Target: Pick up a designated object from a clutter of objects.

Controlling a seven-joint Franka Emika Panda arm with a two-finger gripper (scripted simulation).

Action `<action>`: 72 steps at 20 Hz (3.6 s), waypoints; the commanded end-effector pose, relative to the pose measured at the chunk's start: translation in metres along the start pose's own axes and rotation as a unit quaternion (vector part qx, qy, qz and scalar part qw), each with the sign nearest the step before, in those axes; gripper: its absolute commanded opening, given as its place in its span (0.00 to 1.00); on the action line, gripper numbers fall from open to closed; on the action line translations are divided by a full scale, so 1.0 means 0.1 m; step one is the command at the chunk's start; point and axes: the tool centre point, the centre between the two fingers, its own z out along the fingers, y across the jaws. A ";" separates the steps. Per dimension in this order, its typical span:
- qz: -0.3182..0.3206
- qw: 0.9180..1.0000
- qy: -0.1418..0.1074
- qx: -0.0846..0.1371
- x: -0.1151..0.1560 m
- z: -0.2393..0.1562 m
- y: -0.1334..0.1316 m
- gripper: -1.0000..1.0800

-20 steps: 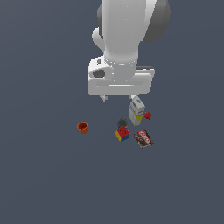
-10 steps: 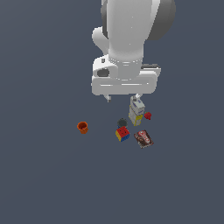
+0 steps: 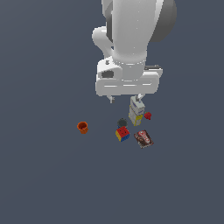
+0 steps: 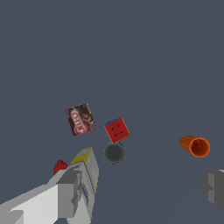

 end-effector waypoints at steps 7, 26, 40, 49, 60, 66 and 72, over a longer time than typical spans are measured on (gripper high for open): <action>-0.047 0.999 -0.003 -0.002 -0.27 0.31 -0.33 0.96; -0.162 0.987 -0.008 -0.010 -1.13 1.02 -0.94 0.96; -0.163 0.986 -0.008 -0.010 -1.15 1.28 -0.94 0.96; -0.164 0.986 -0.008 -0.010 -1.16 1.53 -0.94 0.96; -0.164 0.986 -0.008 -0.010 -1.16 1.53 -0.94 0.00; -0.164 0.986 -0.008 -0.010 -1.17 1.47 -0.95 0.00; -0.165 0.986 -0.008 -0.010 -1.19 1.24 -0.98 0.00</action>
